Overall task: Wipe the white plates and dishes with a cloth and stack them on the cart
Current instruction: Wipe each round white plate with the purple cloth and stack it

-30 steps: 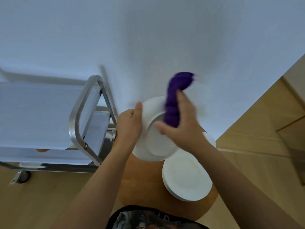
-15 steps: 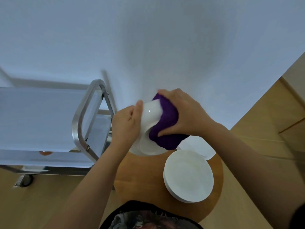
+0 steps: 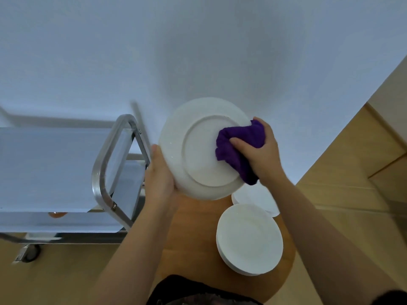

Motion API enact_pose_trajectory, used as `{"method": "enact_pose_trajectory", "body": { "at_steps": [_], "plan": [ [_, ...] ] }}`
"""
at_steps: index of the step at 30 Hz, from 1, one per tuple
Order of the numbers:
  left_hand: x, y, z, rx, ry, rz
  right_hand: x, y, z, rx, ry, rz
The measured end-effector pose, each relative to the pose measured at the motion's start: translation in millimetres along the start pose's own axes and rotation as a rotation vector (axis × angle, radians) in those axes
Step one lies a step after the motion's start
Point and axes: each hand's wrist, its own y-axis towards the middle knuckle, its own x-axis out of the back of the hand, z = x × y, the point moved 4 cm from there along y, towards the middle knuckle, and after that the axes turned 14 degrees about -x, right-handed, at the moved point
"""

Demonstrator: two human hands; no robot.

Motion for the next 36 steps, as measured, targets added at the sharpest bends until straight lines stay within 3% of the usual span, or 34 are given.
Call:
{"method": "enact_pose_trajectory", "body": {
  "at_steps": [3,8,13,20,24,26,28,32,34,36],
  "plan": [
    [2,4,1,0.000,0.037,0.473,21,11,19,0.030,-0.234,0.110],
    [-17,12,3,0.184,0.026,0.609,5,15,44,0.083,-0.658,0.265],
    [-24,15,-3,0.099,-0.039,0.413,9,21,44,0.054,-0.571,0.245],
    [-24,0,8,0.054,-0.008,0.203,16,10,-6,-0.058,-0.225,-0.021],
    [-31,-1,13,0.130,-0.194,0.024,-11,-20,-47,-0.154,0.227,-0.172],
    [-36,-5,15,0.144,-0.203,-0.033,-31,-38,-58,-0.187,0.315,-0.308],
    [-39,-10,14,0.120,-0.207,-0.059,-45,-46,-61,-0.210,0.346,-0.399],
    [-35,-10,4,-0.006,-0.098,-0.034,-41,-35,-59,-0.260,0.377,-0.351],
    [-30,-10,-2,-0.093,-0.025,0.000,-26,-18,-40,-0.153,0.387,-0.358],
    [-29,-14,-6,-0.174,0.030,0.030,-20,-4,-14,-0.024,0.227,-0.341]
  ]
}}
